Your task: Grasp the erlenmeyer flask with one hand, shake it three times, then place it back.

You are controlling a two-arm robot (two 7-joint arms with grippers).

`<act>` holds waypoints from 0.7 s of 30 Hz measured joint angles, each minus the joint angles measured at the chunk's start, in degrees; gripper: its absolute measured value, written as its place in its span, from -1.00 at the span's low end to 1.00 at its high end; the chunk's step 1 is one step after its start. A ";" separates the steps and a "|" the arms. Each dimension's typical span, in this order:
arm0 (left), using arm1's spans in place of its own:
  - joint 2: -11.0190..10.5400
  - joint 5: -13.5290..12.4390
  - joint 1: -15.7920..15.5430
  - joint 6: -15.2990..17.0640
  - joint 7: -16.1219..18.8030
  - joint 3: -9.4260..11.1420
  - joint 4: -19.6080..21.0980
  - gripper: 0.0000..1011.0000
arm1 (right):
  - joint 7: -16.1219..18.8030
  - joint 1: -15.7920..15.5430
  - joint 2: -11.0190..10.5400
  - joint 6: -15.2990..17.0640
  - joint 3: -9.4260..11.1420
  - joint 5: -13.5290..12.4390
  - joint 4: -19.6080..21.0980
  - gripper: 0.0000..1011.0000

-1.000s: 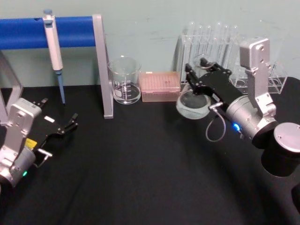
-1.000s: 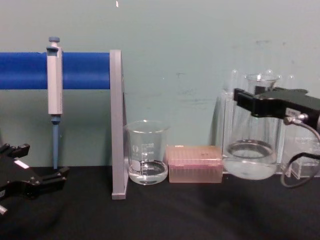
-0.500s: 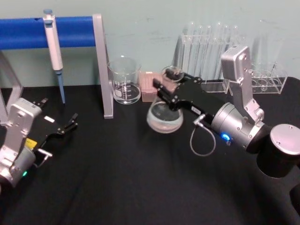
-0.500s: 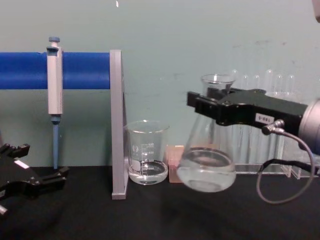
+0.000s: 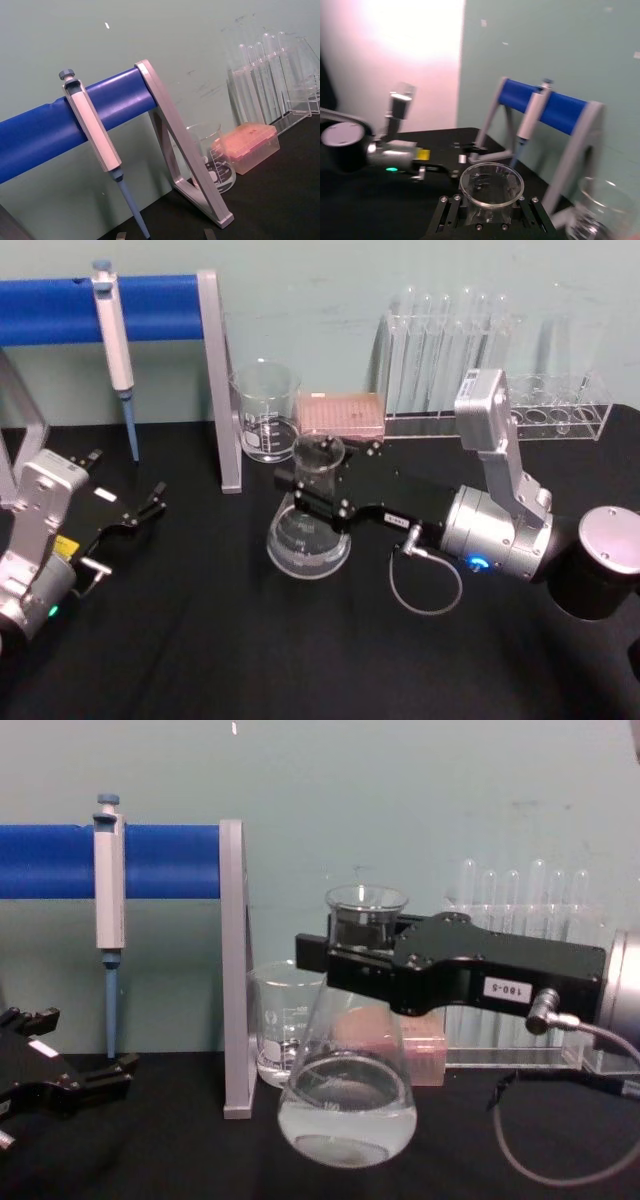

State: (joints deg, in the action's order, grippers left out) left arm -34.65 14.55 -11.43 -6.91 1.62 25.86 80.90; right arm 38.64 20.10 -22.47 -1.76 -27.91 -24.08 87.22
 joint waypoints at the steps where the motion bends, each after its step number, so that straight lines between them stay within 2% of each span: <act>1: 0.00 0.00 0.00 0.00 0.00 0.00 0.00 0.98 | 0.80 0.15 -0.22 -0.20 -0.23 -0.34 -0.01 -0.12; 3: 0.00 0.00 0.00 0.00 0.00 0.00 0.00 0.98 | 3.84 0.66 -1.12 -0.95 -1.18 -1.60 -0.19 -0.12; 4: 0.00 0.00 0.00 0.00 0.00 0.00 0.00 0.98 | 3.84 0.66 -1.12 -0.95 -1.18 -1.60 -0.19 -0.12; 9: 0.00 0.00 0.00 0.00 0.00 0.00 0.00 0.98 | 8.80 1.51 -2.62 -2.21 -2.73 -3.94 -0.44 -0.12; 21: 0.00 0.00 0.00 0.00 0.00 0.00 0.00 0.98 | 13.82 2.49 -4.63 -4.12 -4.98 -6.60 -0.45 -0.12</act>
State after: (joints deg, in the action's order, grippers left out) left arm -34.65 14.55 -11.43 -6.91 1.62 25.86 80.90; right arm 52.45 22.59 -27.10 -5.88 -32.90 -30.68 86.77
